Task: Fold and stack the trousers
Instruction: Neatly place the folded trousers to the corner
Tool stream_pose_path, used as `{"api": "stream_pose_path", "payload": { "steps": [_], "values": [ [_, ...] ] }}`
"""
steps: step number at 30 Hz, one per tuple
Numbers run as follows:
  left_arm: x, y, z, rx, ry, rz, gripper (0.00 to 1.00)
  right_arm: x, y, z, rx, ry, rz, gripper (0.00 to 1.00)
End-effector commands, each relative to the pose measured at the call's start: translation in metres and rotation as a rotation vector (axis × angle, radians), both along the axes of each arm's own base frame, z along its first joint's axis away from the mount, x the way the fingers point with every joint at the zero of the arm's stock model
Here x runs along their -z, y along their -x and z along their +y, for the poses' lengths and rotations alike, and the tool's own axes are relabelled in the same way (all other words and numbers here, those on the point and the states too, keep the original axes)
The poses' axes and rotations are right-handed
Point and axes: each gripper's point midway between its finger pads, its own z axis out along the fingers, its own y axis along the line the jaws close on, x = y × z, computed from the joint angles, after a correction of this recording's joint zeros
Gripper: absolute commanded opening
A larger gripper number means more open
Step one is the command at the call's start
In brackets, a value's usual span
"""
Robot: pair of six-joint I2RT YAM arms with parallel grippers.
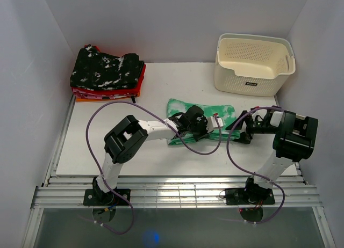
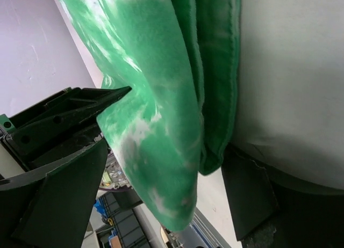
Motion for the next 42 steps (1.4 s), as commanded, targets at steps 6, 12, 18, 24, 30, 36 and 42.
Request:
{"api": "stream_pose_path", "payload": {
  "steps": [6,12,18,24,30,36,42],
  "values": [
    [-0.025,-0.003,0.004,-0.019,0.065,0.128,0.0,0.014,-0.006,0.012,0.027,-0.011,0.018,0.9],
    [-0.027,-0.01,0.009,-0.032,0.074,0.137,0.0,0.014,-0.014,0.013,0.046,-0.021,0.004,0.6],
    [-0.055,-0.015,0.029,-0.104,0.102,0.187,0.37,0.014,-0.015,0.021,0.034,-0.047,0.002,0.08],
    [-0.098,-0.021,0.127,-0.437,0.225,0.57,0.78,0.008,-0.018,0.026,0.076,-0.07,-0.056,0.08],
    [-0.107,-0.027,0.211,-0.73,0.319,0.694,0.97,0.005,-0.017,0.031,0.119,-0.043,-0.09,0.08],
    [-0.057,-0.023,0.252,-0.979,0.334,0.93,0.97,0.01,-0.013,0.038,0.11,0.005,-0.095,0.08],
    [-0.017,-0.021,0.256,-1.055,0.382,1.013,0.95,0.018,-0.007,0.036,0.082,0.055,-0.076,0.08]
  ]
}}
